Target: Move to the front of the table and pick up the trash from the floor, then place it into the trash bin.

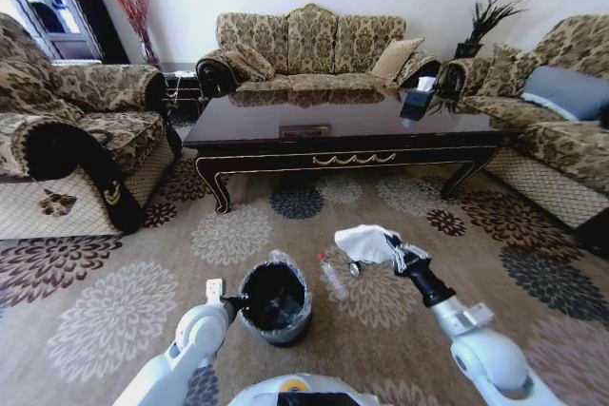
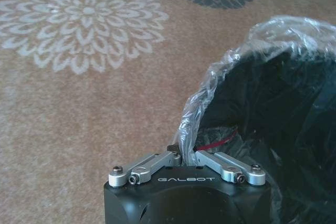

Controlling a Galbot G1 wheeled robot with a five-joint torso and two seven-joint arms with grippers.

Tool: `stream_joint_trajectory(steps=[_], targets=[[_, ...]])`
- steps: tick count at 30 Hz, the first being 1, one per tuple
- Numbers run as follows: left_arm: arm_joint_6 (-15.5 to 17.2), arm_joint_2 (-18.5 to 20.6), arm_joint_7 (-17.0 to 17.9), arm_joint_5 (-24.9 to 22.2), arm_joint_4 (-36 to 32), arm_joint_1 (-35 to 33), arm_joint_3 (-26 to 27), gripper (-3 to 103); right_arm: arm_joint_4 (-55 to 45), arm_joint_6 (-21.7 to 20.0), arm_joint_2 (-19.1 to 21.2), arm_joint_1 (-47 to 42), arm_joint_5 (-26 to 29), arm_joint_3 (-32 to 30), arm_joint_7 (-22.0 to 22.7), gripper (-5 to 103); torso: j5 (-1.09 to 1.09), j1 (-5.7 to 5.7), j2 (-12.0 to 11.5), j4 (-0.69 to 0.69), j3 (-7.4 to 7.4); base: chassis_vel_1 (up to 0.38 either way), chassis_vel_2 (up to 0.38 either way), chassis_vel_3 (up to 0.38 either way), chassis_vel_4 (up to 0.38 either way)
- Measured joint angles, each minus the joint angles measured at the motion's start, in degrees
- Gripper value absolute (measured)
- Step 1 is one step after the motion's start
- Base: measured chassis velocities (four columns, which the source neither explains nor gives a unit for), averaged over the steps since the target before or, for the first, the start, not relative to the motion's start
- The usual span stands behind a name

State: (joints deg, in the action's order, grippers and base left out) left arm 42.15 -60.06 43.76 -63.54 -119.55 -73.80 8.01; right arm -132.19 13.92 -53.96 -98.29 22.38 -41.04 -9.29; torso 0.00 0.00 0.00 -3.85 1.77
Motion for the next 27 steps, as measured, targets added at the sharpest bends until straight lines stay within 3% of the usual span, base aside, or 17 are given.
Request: stream_joint_trajectory(steps=[12, 18, 27], targets=[[-0.01, -1.32, 0.86, -1.22, 1.9, 7.94, -6.85, 0, -7.33, -0.92, 2.39, -4.44, -1.33, 1.79, -1.11, 0, 0.0, 0.0, 0.0, -0.01, 0.0, 0.0, 0.0, 0.0, 0.0], [-0.01, -2.06, 2.24, -2.12, 2.43, 10.66, -9.87, 0, -7.59, -0.13, 2.24, -6.71, -7.33, 4.85, -2.2, 0, 0.01, 0.0, 0.0, -0.01, 0.0, 0.0, 0.0, 0.0, 0.0], [-0.01, -2.81, 2.98, -2.3, 2.26, 10.11, -11.18, 0, -5.68, 0.99, 2.49, -8.22, -12.1, 8.25, -2.69, 0, 0.0, 0.0, 0.0, -0.01, 0.0, 0.0, 0.0, 0.0, 0.0]])
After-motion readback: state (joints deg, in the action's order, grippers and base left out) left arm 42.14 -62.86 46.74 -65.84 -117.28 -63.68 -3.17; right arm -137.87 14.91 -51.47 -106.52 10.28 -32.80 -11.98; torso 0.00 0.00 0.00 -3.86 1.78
